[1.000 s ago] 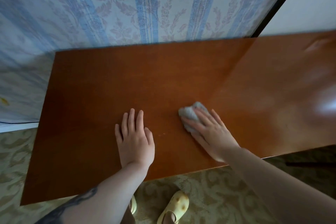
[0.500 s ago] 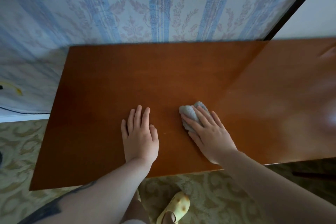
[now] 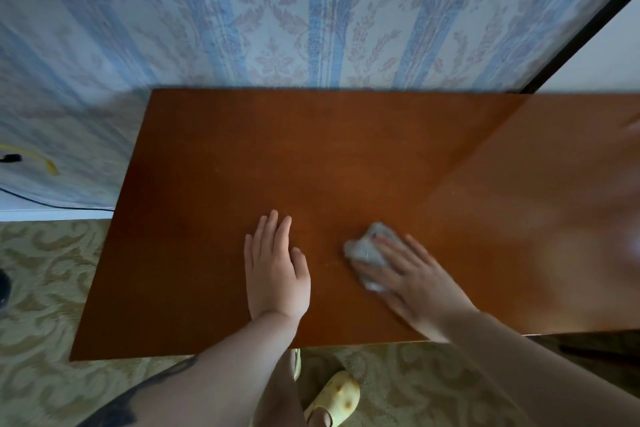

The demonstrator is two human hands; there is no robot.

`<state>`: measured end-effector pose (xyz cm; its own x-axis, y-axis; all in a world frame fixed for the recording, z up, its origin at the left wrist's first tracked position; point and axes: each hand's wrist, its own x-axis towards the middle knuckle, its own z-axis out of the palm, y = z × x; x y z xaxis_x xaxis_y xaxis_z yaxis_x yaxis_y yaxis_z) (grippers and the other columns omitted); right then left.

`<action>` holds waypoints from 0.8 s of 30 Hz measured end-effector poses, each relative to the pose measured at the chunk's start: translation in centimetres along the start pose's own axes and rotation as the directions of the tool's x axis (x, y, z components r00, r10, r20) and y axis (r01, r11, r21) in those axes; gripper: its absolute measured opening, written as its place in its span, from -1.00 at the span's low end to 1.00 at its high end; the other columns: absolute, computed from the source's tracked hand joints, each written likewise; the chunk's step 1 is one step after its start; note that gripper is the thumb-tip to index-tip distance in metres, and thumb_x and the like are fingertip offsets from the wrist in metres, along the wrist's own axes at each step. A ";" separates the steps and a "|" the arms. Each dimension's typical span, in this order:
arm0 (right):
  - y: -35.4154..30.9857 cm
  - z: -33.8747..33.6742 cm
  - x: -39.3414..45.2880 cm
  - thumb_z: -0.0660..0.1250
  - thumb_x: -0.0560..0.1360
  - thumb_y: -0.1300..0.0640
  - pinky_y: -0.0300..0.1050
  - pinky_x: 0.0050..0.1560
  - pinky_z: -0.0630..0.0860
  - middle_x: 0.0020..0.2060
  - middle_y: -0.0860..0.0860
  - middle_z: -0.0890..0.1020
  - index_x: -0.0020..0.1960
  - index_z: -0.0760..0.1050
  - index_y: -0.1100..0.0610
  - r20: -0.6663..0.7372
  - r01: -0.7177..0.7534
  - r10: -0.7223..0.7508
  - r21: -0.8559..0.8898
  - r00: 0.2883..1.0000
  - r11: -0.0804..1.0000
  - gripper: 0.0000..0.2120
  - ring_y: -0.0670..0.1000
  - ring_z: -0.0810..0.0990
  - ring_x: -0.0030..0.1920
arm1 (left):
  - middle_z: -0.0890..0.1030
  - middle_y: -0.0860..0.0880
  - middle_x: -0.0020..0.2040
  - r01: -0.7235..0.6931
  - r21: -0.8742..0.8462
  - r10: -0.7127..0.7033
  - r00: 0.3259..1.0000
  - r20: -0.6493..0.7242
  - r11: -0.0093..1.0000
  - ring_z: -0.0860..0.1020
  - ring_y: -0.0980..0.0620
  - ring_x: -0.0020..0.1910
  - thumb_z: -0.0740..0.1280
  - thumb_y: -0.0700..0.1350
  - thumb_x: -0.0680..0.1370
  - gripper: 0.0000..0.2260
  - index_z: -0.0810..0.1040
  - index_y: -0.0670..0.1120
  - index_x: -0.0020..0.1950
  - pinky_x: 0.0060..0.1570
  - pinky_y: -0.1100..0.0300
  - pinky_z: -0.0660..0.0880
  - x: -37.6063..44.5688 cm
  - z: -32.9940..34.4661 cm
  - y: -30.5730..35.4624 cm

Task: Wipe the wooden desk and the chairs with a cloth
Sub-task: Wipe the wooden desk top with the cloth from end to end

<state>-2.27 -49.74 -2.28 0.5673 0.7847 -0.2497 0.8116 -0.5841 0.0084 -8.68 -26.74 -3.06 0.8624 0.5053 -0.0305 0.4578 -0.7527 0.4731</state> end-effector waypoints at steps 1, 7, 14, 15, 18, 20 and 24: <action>-0.2 -0.4 1.4 -0.10 0.62 -0.16 0.10 0.51 -0.14 0.56 -0.03 0.14 0.56 -0.03 -0.24 -0.031 -0.181 0.185 0.091 0.982 0.979 -0.49 -0.01 -0.06 0.56 | 0.25 0.01 0.53 0.001 0.013 -0.001 1.000 0.004 1.000 0.10 0.05 0.54 0.17 -0.10 0.62 -0.60 0.33 0.01 0.48 0.51 0.10 -0.09 0.0 0.1 0.1; -10.2 -1.6 6.8 -0.03 0.61 -0.08 0.14 0.48 -0.03 0.51 0.02 0.28 0.52 0.23 -0.11 -0.143 -0.548 0.635 0.386 0.759 0.742 -0.51 0.04 0.10 0.54 | 0.22 0.03 0.54 0.005 0.071 -0.006 1.000 0.021 0.997 0.08 0.06 0.54 0.02 -0.02 0.64 -0.58 0.27 0.02 0.51 0.51 0.07 -0.09 0.1 0.2 0.1; -2.2 -1.7 4.0 -0.10 0.64 -0.18 0.13 0.48 -0.16 0.56 -0.10 0.08 0.55 -0.03 -0.27 -0.024 -0.038 0.041 0.096 0.999 0.995 -0.52 -0.05 -0.09 0.56 | 0.37 -0.01 0.46 -0.137 0.108 0.129 0.989 0.076 0.985 0.28 -0.05 0.45 0.28 -0.09 0.56 -0.58 0.40 0.01 0.43 0.39 -0.01 0.24 1.5 -0.7 -1.0; -2.3 -2.0 5.6 -0.13 0.64 -0.17 0.10 0.50 -0.22 0.56 -0.11 0.07 0.55 -0.03 -0.28 -0.036 -0.166 0.176 0.186 0.984 0.968 -0.53 -0.07 -0.12 0.56 | 0.41 -0.01 0.42 -0.189 0.125 0.180 0.980 0.080 0.974 0.32 -0.06 0.41 0.30 -0.11 0.54 -0.59 0.43 0.00 0.40 0.35 -0.02 0.29 2.4 -0.8 -1.5; -7.1 -2.9 10.6 -0.08 0.63 -0.07 0.06 0.52 -0.25 0.56 -0.05 0.14 0.54 0.11 -0.20 -0.061 -0.556 0.626 0.399 0.777 0.729 -0.53 -0.04 -0.08 0.56 | 0.44 -0.03 0.40 -0.324 0.191 0.308 0.945 0.108 0.927 0.35 -0.09 0.39 0.23 -0.11 0.56 -0.65 0.46 -0.02 0.36 0.31 -0.06 0.34 5.5 -0.9 -2.6; -11.3 -3.2 11.4 -0.03 0.59 -0.03 0.12 0.50 -0.08 0.51 0.00 0.27 0.51 0.25 -0.12 -0.086 -0.575 0.678 0.460 0.730 0.677 -0.51 0.01 0.06 0.55 | 0.43 -0.04 0.41 -0.356 0.182 0.338 0.933 0.119 0.917 0.33 -0.10 0.42 0.08 -0.07 0.60 -0.64 0.46 -0.03 0.36 0.35 -0.07 0.32 6.5 -0.9 -2.5; -10.7 -2.5 6.7 0.03 0.63 -0.08 0.09 0.45 0.02 0.53 -0.06 0.23 0.54 0.16 -0.16 -0.120 -0.288 0.335 0.296 0.935 0.911 -0.53 -0.02 0.08 0.55 | 0.37 -0.03 0.45 -0.350 0.155 0.329 0.933 0.145 0.924 0.25 -0.07 0.47 0.00 -0.06 0.61 -0.60 0.40 -0.02 0.41 0.43 -0.06 0.26 6.5 -1.0 -2.3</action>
<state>-6.81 -37.71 -1.66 0.8185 0.5629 -0.1147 0.5346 -0.8195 -0.2065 -4.33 -21.27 -3.44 0.9867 0.1626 -0.0004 0.1547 -0.9378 0.3108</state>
